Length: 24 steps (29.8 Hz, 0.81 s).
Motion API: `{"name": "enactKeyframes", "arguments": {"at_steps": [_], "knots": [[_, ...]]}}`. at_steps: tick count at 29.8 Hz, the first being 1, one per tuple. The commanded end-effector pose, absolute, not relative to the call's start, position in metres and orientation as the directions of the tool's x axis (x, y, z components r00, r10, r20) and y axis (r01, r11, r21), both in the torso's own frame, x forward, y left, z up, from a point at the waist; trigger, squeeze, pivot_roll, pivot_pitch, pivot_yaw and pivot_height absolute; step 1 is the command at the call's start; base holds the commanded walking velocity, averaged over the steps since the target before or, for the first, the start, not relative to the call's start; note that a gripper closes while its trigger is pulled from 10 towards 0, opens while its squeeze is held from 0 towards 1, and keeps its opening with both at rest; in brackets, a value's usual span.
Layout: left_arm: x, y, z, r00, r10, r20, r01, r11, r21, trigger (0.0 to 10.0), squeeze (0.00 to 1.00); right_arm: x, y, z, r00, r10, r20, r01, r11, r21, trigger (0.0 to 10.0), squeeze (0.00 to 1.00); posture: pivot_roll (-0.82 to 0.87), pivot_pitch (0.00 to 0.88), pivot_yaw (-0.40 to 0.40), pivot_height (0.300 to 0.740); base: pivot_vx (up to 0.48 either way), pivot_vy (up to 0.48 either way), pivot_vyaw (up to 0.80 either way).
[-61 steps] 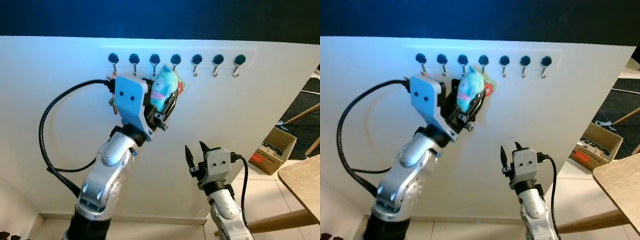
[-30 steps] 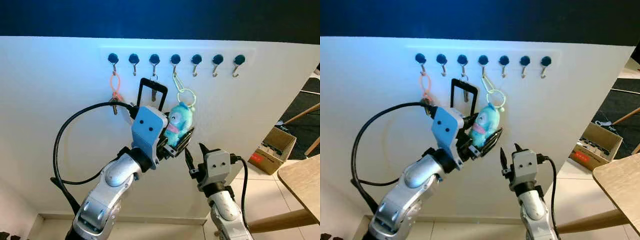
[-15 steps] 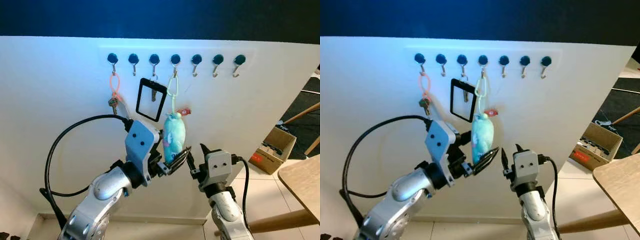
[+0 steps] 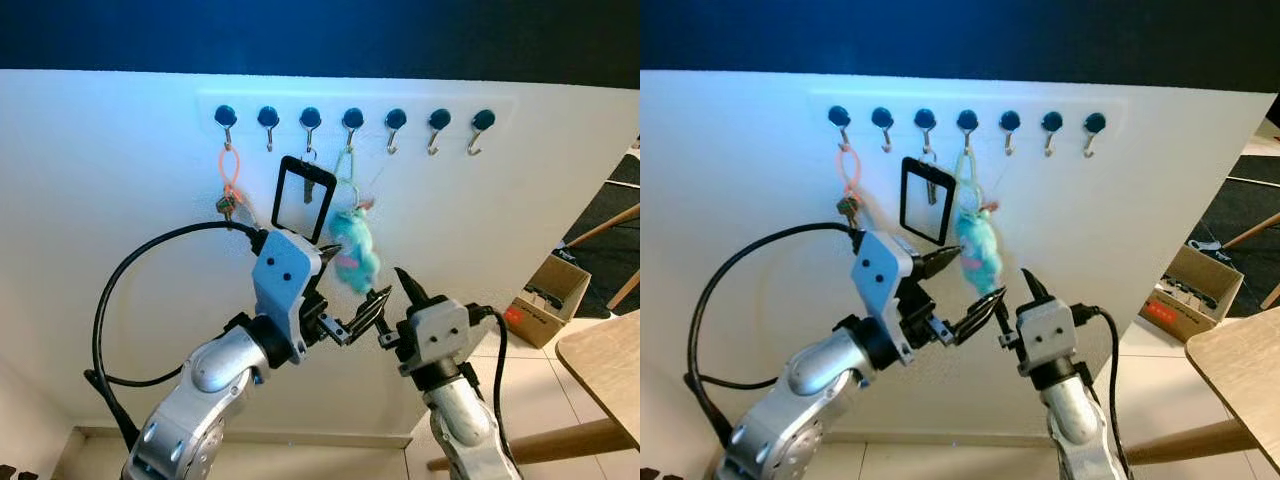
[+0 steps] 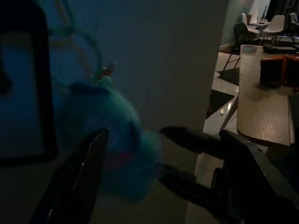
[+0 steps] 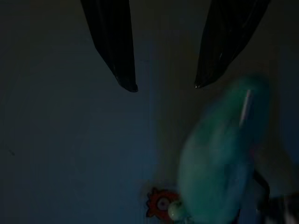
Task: Hang keys on a hook
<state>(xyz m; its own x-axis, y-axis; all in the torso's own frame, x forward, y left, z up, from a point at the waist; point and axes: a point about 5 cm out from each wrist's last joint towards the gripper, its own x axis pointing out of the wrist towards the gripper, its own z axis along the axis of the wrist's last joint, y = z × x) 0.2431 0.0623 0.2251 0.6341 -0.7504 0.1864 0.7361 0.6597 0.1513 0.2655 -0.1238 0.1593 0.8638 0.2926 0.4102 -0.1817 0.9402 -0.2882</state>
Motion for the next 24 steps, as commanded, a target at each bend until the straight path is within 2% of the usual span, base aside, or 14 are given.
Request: {"name": "enactKeyframes", "arguments": {"at_steps": [1, 2, 3, 4, 7, 9, 11, 17, 24], "knots": [[0.242, 0.063, 0.219, 0.633, -0.758, 0.158, 0.742, 0.652, 0.152, 10.0, 1.0, 0.259, -0.119, 0.162, 0.848, 0.321, 0.423, -0.203, 0.932, -0.301, 10.0, 0.0, 0.12, 0.162, 0.0, 0.74, 0.0, 0.0, 0.0], [0.243, 0.064, 0.217, 0.644, -0.75, 0.152, 0.735, 0.661, 0.152, 10.0, 0.55, 0.257, -0.118, 0.164, 0.842, 0.324, 0.431, -0.205, 0.931, -0.301, 10.0, 0.0, 0.12, 0.162, 0.0, 0.74, 0.0, 0.0, 0.0], [0.243, 0.064, 0.217, 0.644, -0.75, 0.152, 0.735, 0.661, 0.152, 10.0, 0.55, 0.257, -0.118, 0.164, 0.842, 0.324, 0.431, -0.205, 0.931, -0.301, 10.0, 0.0, 0.12, 0.162, 0.0, 0.74, 0.0, 0.0, 0.0], [0.248, 0.072, 0.208, 0.694, -0.709, 0.126, 0.696, 0.705, 0.137, 10.0, 0.0, 0.251, -0.114, 0.167, 0.831, 0.34, 0.441, -0.215, 0.927, -0.308, 10.0, 0.0, 0.12, 0.156, 0.002, 0.74, 0.0, 0.0, 0.0], [0.253, 0.083, 0.195, 0.749, -0.657, 0.09, 0.645, 0.753, 0.13, 10.0, 0.0, 0.244, -0.112, 0.166, 0.825, 0.358, 0.437, -0.229, 0.919, -0.319, 10.0, 0.0, 0.11, 0.155, 0.002, 0.74, 0.0, 0.0, 0.0], [0.253, 0.085, 0.194, 0.754, -0.651, 0.086, 0.639, 0.758, 0.134, 10.0, 0.0, 0.243, -0.111, 0.165, 0.825, 0.36, 0.435, -0.232, 0.918, -0.32, 10.0, 0.0, 0.11, 0.155, 0.002, 0.74, 0.0, 0.0, 0.0], [0.255, 0.1, 0.176, 0.815, -0.578, 0.033, 0.571, 0.812, 0.121, 10.0, 0.0, 0.234, -0.114, 0.154, 0.832, 0.38, 0.404, -0.25, 0.907, -0.339, 10.0, 0.0, 0.11, 0.154, 0.001, 0.74, 0.0, 0.0, 0.0], [0.253, 0.114, 0.152, 0.862, -0.505, -0.04, 0.507, 0.855, 0.108, 10.0, 0.0, 0.225, -0.116, 0.141, 0.841, 0.407, 0.356, -0.269, 0.886, -0.378, 10.0, 0.0, 0.11, 0.154, 0.001, 0.74, 0.0, 0.0, 0.0], [0.253, 0.136, 0.12, 0.932, -0.338, -0.131, 0.351, 0.932, 0.091, 10.0, 0.0, 0.216, -0.127, 0.12, 0.886, 0.373, 0.275, -0.262, 0.893, -0.367, 10.0, 0.0, 0.12, 0.163, 0.003, 0.74, 0.0, 0.0, 0.0]]}}
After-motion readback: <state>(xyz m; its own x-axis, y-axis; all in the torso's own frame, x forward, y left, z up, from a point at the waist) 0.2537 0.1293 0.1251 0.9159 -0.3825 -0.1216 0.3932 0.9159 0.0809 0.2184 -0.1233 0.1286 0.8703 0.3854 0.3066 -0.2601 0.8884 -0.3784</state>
